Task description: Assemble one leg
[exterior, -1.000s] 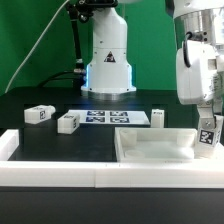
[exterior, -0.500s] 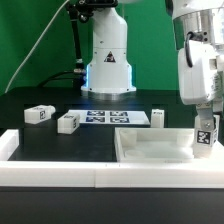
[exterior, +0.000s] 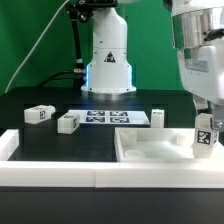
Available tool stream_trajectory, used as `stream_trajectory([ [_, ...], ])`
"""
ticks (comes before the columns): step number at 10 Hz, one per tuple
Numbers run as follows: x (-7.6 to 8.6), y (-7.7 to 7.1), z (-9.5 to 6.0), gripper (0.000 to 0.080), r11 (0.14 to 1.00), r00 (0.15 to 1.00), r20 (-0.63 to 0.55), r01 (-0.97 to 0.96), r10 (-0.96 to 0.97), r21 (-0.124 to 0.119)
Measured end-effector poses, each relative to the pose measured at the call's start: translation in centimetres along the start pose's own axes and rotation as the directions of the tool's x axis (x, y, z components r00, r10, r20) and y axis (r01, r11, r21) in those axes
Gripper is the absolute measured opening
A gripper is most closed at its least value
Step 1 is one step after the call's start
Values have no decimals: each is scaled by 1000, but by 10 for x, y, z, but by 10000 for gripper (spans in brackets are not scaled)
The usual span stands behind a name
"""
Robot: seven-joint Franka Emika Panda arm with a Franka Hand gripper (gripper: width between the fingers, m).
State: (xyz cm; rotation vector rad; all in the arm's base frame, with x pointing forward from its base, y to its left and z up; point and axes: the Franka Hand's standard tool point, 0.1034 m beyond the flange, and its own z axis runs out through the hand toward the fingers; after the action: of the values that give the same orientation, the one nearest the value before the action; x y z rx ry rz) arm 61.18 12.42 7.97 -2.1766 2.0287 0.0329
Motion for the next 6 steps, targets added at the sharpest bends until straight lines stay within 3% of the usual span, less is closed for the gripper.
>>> stream_trajectory([
  [2,-2,0,-1,649,982,983,-12,185,-185,-28],
  [6,-3,1,-1,649,836,836,-32,545,-548,-60],
])
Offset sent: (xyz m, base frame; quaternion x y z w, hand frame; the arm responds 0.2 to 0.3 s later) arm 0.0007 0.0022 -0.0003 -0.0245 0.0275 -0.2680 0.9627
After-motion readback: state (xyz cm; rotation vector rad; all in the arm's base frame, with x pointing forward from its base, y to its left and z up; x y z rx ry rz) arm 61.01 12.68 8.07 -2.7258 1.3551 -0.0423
